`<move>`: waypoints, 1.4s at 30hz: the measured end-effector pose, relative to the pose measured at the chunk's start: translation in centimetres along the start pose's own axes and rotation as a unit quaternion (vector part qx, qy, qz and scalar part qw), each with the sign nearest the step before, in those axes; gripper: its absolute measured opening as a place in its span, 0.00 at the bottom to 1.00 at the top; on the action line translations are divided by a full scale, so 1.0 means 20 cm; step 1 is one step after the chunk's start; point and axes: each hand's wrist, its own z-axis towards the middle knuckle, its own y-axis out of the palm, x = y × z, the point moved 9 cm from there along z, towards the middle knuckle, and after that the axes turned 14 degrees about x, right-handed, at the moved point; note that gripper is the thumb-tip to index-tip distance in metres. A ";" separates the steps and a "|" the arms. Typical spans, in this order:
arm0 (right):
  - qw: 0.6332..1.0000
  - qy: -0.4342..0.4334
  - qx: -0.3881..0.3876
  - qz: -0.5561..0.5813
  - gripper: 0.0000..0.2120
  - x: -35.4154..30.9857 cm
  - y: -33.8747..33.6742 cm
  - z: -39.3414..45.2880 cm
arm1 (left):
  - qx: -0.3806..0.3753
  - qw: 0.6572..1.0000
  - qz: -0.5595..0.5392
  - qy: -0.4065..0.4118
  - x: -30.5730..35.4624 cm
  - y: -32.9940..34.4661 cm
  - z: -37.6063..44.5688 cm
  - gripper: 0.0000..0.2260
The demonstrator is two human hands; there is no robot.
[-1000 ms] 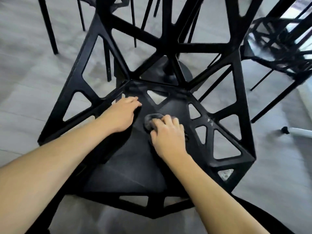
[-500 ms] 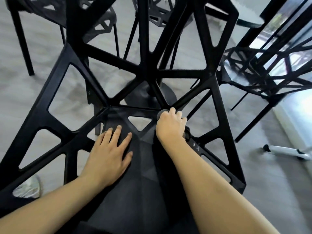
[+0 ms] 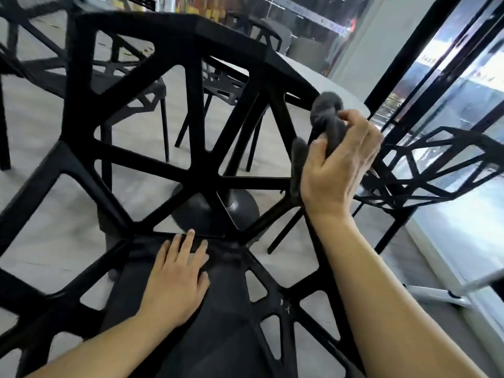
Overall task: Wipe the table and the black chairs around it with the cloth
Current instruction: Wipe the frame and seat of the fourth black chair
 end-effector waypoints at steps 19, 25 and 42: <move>0.979 -0.080 -0.151 -0.116 0.24 0.26 0.22 -0.21 | 0.085 0.994 -0.004 0.069 0.07 -0.33 0.32 0.25; 0.982 -0.175 -0.050 -0.049 0.24 -0.19 0.44 0.20 | 0.231 0.954 0.144 0.127 0.15 -0.95 1.05 0.19; 0.892 -0.386 -0.157 -0.175 0.26 -0.02 0.52 -0.21 | 0.116 0.931 0.251 0.236 0.04 -0.63 1.00 0.31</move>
